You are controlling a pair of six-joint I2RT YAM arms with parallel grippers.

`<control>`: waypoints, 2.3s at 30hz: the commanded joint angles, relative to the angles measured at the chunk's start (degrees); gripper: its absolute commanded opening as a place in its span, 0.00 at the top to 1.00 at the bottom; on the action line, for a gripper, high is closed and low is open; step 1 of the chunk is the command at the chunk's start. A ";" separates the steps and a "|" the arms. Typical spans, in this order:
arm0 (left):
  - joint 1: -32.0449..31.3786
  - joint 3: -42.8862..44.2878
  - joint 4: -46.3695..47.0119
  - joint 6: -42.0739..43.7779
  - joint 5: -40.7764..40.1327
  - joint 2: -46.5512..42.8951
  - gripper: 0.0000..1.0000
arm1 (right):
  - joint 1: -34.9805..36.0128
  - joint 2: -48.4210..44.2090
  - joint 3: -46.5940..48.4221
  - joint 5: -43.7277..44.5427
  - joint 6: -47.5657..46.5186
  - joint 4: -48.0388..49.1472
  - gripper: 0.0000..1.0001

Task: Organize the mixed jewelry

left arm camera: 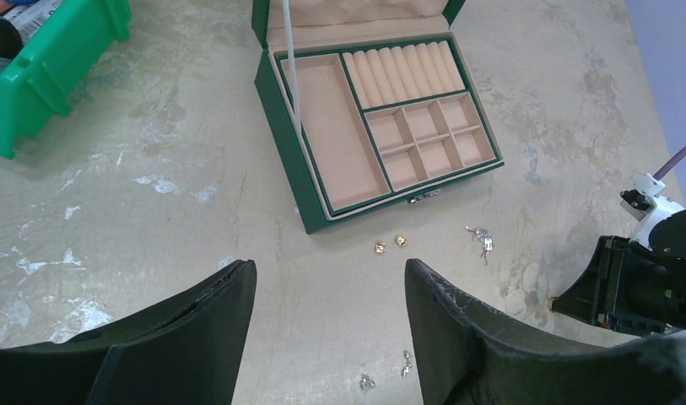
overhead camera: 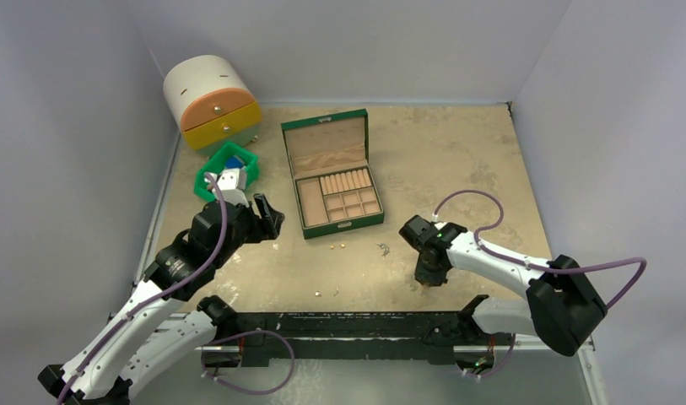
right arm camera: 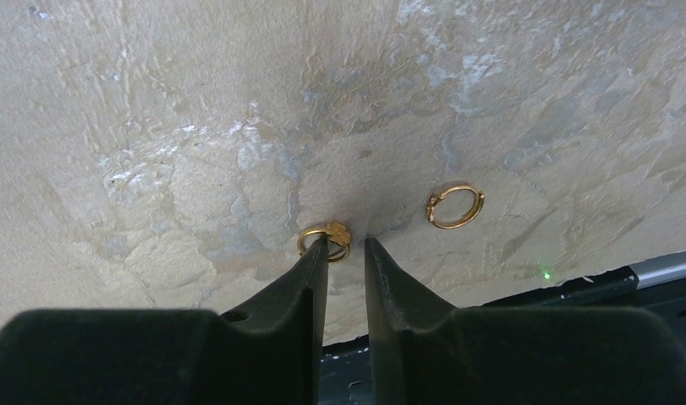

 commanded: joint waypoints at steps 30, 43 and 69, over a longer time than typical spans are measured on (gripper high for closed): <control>0.28 0.11 2.43 0.87 -1.05 -0.60 0.35 | 4.90 9.74 3.99 0.57 0.12 7.20 0.73; 0.28 0.14 2.39 0.86 -1.13 0.09 0.35 | 4.93 9.45 3.45 0.94 0.25 7.47 0.81; 0.29 3.81 1.48 -0.98 3.76 3.70 0.34 | 8.22 4.72 14.28 -1.25 -10.64 10.76 1.00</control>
